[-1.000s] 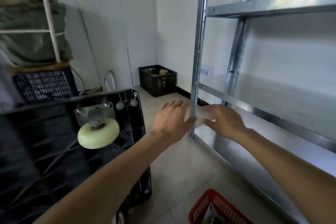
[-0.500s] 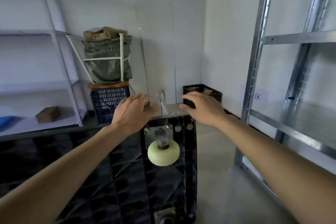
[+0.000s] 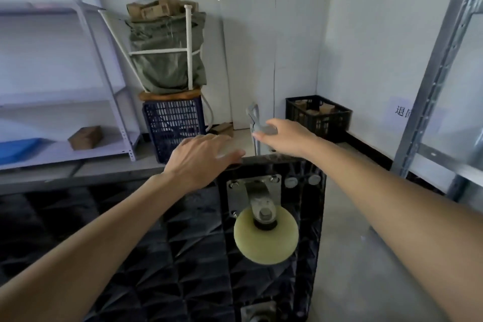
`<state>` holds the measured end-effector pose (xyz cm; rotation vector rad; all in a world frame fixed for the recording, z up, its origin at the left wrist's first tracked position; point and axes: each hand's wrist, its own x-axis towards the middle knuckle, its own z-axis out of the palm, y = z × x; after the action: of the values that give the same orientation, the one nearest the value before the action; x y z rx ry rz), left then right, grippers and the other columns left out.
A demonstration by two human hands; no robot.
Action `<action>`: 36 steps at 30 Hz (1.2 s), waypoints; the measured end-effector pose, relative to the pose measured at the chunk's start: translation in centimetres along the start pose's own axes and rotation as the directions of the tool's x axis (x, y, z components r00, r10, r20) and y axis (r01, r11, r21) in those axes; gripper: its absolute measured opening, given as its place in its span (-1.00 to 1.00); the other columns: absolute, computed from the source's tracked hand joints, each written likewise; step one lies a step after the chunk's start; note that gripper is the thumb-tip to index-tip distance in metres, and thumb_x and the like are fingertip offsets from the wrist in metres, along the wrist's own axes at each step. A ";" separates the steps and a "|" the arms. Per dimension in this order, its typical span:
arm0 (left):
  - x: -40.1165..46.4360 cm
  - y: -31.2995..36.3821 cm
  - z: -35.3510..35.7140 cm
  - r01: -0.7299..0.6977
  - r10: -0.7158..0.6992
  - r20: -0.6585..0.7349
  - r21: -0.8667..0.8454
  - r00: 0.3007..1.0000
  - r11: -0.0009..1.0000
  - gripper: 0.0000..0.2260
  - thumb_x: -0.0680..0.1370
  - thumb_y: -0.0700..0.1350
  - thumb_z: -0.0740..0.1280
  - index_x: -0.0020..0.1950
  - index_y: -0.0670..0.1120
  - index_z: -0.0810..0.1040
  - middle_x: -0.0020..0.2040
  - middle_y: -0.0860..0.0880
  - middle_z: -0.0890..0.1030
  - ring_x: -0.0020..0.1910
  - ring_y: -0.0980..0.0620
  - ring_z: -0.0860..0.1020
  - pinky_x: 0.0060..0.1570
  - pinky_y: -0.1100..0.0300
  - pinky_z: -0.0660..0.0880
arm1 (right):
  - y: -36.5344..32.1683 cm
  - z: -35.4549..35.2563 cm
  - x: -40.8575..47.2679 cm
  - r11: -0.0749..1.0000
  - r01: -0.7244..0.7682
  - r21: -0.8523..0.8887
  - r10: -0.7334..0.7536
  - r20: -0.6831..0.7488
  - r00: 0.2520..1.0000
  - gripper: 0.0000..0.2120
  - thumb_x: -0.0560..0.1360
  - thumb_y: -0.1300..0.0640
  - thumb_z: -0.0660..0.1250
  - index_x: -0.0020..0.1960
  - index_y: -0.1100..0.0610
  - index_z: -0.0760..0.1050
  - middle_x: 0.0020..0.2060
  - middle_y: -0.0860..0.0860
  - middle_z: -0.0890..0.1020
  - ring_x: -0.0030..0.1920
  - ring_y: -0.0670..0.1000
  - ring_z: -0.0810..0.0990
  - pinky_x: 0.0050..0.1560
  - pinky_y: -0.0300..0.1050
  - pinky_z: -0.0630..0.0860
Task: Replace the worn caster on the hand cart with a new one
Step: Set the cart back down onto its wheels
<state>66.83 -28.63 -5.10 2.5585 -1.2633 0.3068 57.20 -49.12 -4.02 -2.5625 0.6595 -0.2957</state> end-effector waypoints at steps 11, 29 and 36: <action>1.2 0.3 -1.1 0.174 -0.155 0.455 0.000 0.877 0.985 -0.20 0.48 0.56 -0.11 0.58 0.14 0.23 0.46 0.01 0.49 0.38 -0.10 0.48 0.30 -0.08 0.35 | -0.5 2.0 3.3 0.951 -0.272 -0.147 0.300 0.221 0.928 -0.48 0.58 -0.29 0.27 0.27 0.14 0.40 -0.07 0.04 0.57 -0.12 0.09 0.60 -0.20 -0.04 0.47; -3.6 2.1 -4.2 0.184 -0.088 0.690 -0.066 0.718 0.981 -0.24 0.29 0.68 0.04 0.26 0.26 0.52 -0.16 0.17 0.62 -0.19 0.09 0.53 -0.19 0.15 0.39 | -1.9 0.7 -4.6 0.959 -0.251 -0.135 0.262 0.072 0.962 -0.61 0.65 0.13 0.23 0.46 0.17 0.34 0.13 0.09 0.62 0.11 0.16 0.61 0.13 0.15 0.57; -8.7 4.3 -5.4 0.219 -0.095 0.725 -0.079 0.682 0.972 -0.28 0.32 0.65 0.14 0.32 0.28 0.48 0.05 0.18 0.66 0.02 0.04 0.59 -0.09 0.15 0.41 | -2.3 0.4 -11.0 0.965 -0.256 -0.058 0.257 0.021 0.966 -0.45 0.68 0.11 0.21 0.62 0.14 0.16 0.36 0.07 0.53 0.31 0.11 0.50 0.29 0.05 0.42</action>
<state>57.77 -22.90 -2.08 2.6913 -1.1801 -0.9036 48.83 -41.67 -4.18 -2.4897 0.9891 -0.1551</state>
